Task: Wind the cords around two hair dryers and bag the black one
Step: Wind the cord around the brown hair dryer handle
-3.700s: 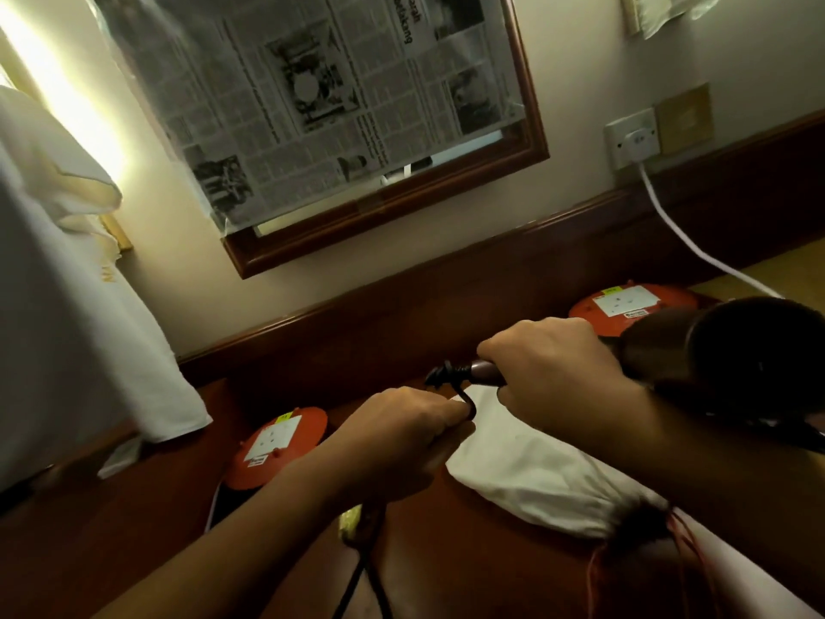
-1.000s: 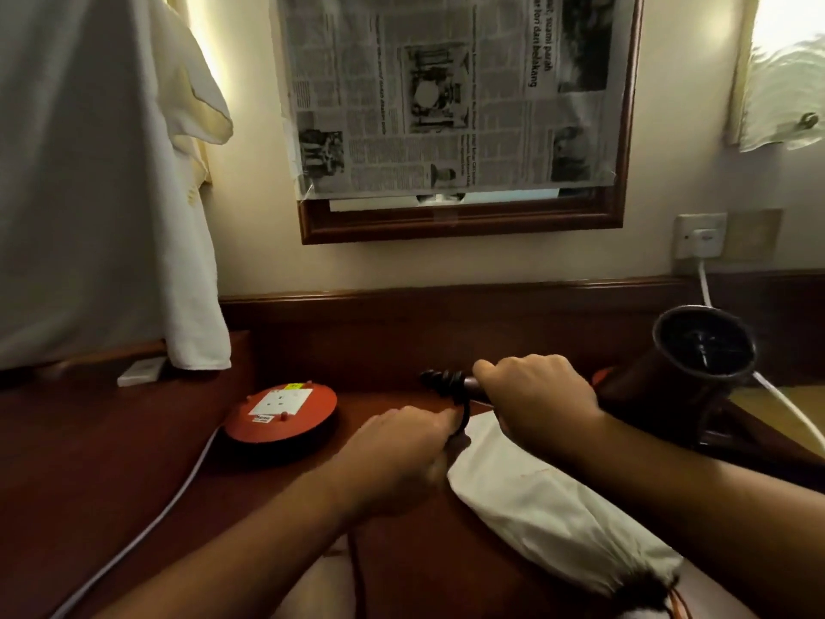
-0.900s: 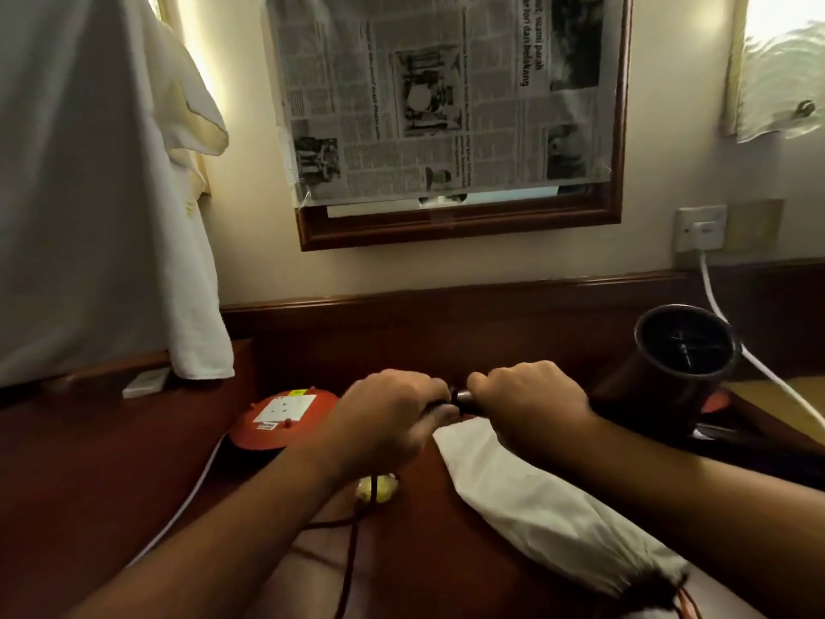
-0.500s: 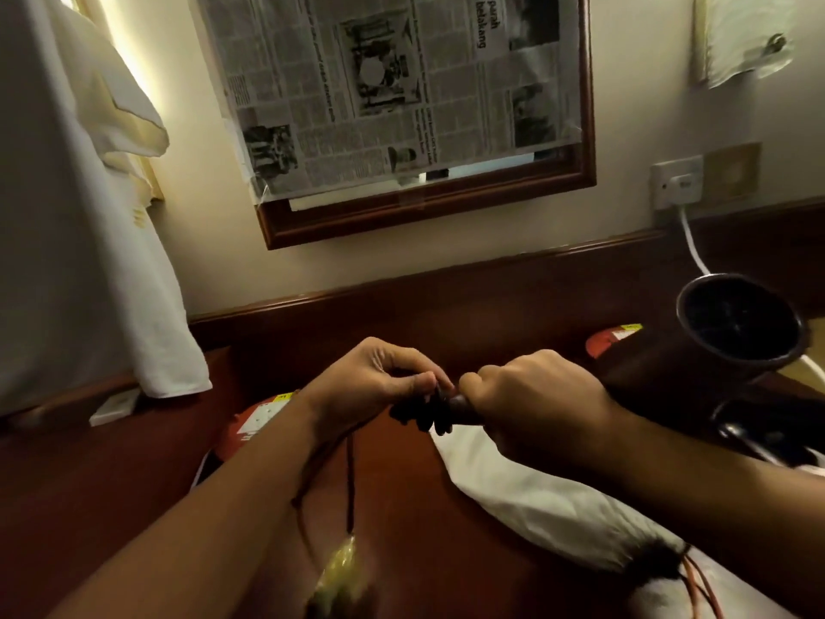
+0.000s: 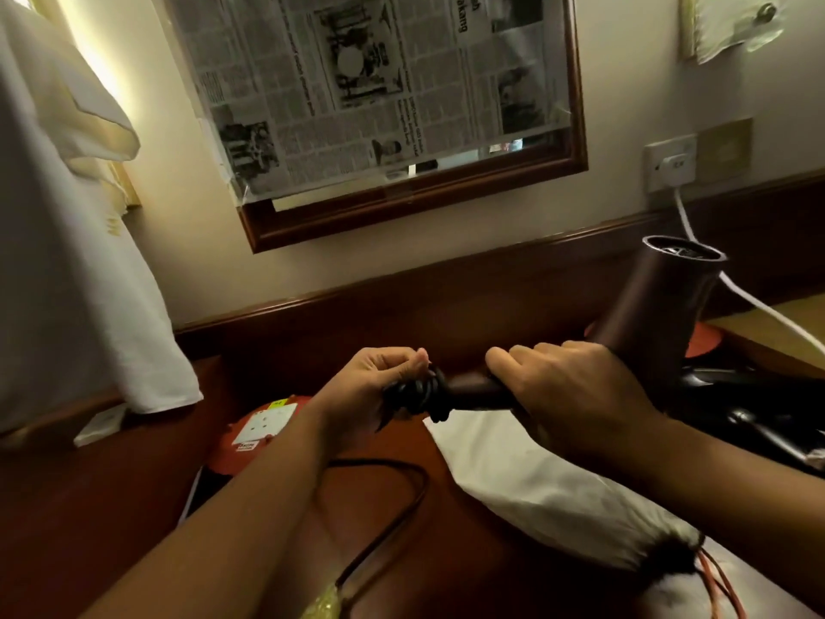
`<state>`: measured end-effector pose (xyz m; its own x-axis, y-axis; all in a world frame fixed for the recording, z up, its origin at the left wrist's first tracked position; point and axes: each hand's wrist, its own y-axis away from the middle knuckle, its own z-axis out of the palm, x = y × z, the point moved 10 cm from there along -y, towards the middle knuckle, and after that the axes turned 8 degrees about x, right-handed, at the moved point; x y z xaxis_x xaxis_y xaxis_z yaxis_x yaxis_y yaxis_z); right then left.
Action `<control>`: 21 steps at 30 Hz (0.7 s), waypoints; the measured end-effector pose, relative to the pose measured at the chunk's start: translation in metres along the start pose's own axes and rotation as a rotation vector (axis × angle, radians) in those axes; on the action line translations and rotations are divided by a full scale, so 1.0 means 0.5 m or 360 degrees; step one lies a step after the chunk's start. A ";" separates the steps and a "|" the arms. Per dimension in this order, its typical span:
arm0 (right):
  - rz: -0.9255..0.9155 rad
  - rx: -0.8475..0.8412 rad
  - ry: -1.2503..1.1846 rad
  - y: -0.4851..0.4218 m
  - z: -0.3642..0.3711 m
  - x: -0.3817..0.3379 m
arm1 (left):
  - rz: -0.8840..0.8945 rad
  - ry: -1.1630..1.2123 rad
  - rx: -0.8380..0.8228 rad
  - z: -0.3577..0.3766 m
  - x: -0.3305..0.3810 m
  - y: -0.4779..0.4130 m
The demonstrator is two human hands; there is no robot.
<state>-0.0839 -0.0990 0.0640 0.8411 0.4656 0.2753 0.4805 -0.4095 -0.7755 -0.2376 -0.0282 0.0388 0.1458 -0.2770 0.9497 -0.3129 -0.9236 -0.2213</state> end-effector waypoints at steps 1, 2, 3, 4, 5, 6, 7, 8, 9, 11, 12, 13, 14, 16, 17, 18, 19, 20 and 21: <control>0.0009 -0.0019 0.0017 -0.001 0.002 0.005 | -0.0006 0.0019 0.0081 -0.005 -0.006 -0.003; 0.0005 -0.0032 0.0030 -0.003 0.004 0.007 | 0.0006 0.0011 0.0159 -0.011 -0.009 -0.005; -0.0006 -0.0045 0.0041 -0.004 0.006 0.009 | 0.0029 -0.0036 0.0212 -0.013 -0.011 -0.003; -0.0019 -0.0068 0.0044 -0.003 0.009 0.009 | 0.0064 -0.0108 0.0247 -0.013 -0.011 0.001; -0.0033 -0.0087 0.0037 -0.002 0.011 0.008 | 0.0113 -0.0202 0.0273 -0.014 -0.011 0.005; -0.0043 -0.0098 0.0021 -0.002 0.011 0.007 | 0.0157 -0.0304 0.0301 -0.015 -0.009 0.013; -0.0040 -0.0104 -0.0006 -0.002 0.011 0.006 | 0.0211 -0.0379 0.0319 -0.011 -0.004 0.021; -0.0024 -0.0111 -0.0038 -0.002 0.010 0.004 | 0.0261 -0.0433 0.0347 -0.009 0.000 0.026; -0.0002 -0.0119 -0.0067 -0.005 0.009 0.002 | 0.0309 -0.0464 0.0375 0.000 0.014 0.033; 0.0064 -0.0131 -0.0103 -0.014 0.008 0.000 | 0.0281 -0.0473 0.0504 0.012 0.024 0.040; 0.0101 -0.0142 -0.0115 -0.019 0.006 0.003 | 0.0241 -0.0565 0.0582 0.013 0.023 0.041; 0.0132 -0.0152 -0.0114 -0.022 0.004 0.006 | 0.0231 -0.0692 0.0648 0.013 0.021 0.045; 0.0161 -0.0160 -0.0094 -0.024 0.002 0.012 | 0.0248 -0.0829 0.0655 0.018 0.021 0.047; 0.0253 -0.0176 -0.0044 -0.029 -0.004 0.031 | 0.0187 -0.1212 0.0507 0.044 0.015 0.055; 0.0306 -0.0203 -0.0043 -0.031 -0.002 0.041 | 0.0113 -0.1467 0.0403 0.060 0.009 0.063; 0.0346 -0.0242 -0.0045 -0.033 0.004 0.047 | 0.0058 -0.1706 0.0316 0.072 0.002 0.071; 0.0370 -0.0289 -0.0026 -0.035 0.011 0.050 | 0.0068 -0.1870 0.0247 0.090 0.008 0.083; 0.0385 -0.0333 0.0008 -0.037 0.019 0.053 | 0.0151 -0.1997 0.0201 0.110 0.023 0.093; 0.0396 -0.0376 0.0042 -0.039 0.025 0.055 | 0.0280 -0.2106 0.0177 0.129 0.048 0.102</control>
<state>-0.0733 -0.0682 0.0795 0.9445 0.3091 0.1112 0.3012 -0.6796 -0.6689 -0.1897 -0.0990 0.0361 0.9243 -0.3816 -0.0061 -0.3529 -0.8485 -0.3944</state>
